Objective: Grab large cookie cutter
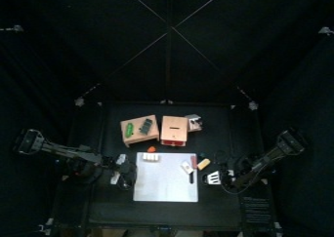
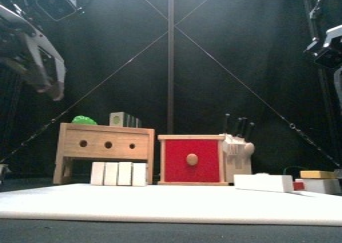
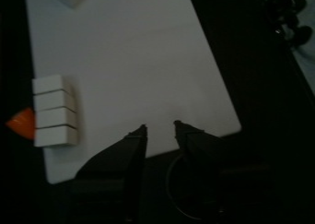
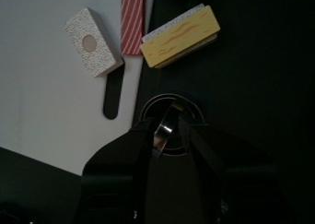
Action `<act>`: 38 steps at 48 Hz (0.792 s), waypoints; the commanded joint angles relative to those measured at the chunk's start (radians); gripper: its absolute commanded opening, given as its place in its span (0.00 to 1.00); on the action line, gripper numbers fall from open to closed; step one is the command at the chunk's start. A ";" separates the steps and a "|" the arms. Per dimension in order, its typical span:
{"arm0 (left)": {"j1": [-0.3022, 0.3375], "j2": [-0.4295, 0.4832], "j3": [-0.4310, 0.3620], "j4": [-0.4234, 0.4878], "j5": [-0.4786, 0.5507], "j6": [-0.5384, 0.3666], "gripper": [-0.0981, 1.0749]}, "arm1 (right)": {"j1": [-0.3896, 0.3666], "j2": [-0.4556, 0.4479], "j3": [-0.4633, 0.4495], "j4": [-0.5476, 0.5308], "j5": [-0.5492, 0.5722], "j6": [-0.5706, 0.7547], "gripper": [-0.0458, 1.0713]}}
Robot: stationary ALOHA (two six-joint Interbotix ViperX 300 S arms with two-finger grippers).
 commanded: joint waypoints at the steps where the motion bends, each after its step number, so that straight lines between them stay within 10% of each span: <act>1: -0.032 -0.015 -0.046 0.031 0.054 0.003 0.89 | -0.014 -0.014 -0.009 -0.014 -0.011 0.003 0.68; 38: -0.061 0.152 0.051 0.161 -0.012 0.002 0.81 | -0.061 -0.012 0.006 -0.031 -0.025 0.003 0.68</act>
